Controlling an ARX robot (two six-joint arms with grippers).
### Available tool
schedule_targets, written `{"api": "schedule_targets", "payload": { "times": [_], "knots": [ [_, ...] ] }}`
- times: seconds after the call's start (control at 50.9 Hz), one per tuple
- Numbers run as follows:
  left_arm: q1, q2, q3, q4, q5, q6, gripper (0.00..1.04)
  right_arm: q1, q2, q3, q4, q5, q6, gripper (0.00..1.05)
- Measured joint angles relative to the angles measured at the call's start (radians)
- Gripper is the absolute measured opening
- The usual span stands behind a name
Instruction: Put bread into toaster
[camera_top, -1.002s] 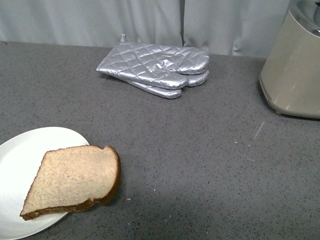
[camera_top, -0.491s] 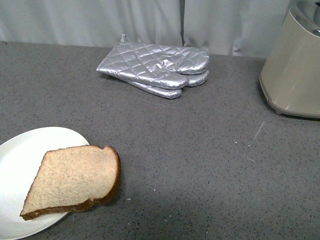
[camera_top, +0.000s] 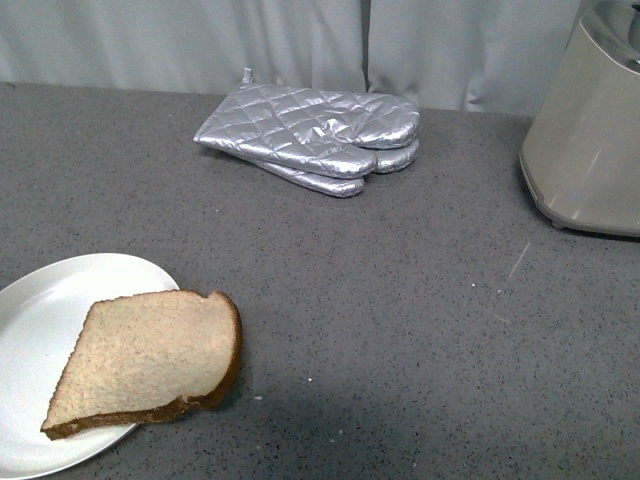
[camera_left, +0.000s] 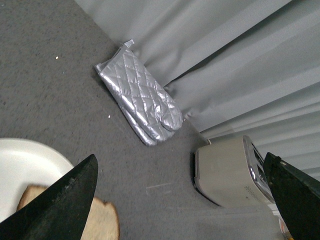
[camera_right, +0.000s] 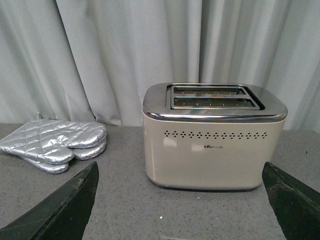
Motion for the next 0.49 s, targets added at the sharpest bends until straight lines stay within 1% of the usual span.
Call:
{"api": "schedule_targets", "payload": {
  "times": [0.059,0.157,0.256,0.354,0.491],
  "knots": [
    [0.029,0.196,0.076,0.106,0.042,0.002,0.98,0.000,0.000,0.000,0.000,0.000,0.000,0.95],
    [0.066,0.428,0.183,0.150,0.079,0.027,0.98,0.000,0.000,0.000,0.000,0.000,0.000,0.95],
    [0.098,0.639,0.292,0.128,0.103,0.090,0.98,0.000,0.000,0.000,0.000,0.000,0.000,0.95],
    [0.146,0.835,0.419,0.051,0.118,0.202,0.98,0.000,0.000,0.000,0.000,0.000,0.000,0.95],
    [0.190,0.934,0.511,-0.013,0.115,0.312,0.98,0.000,0.000,0.000,0.000,0.000,0.000,0.95]
  ]
}}
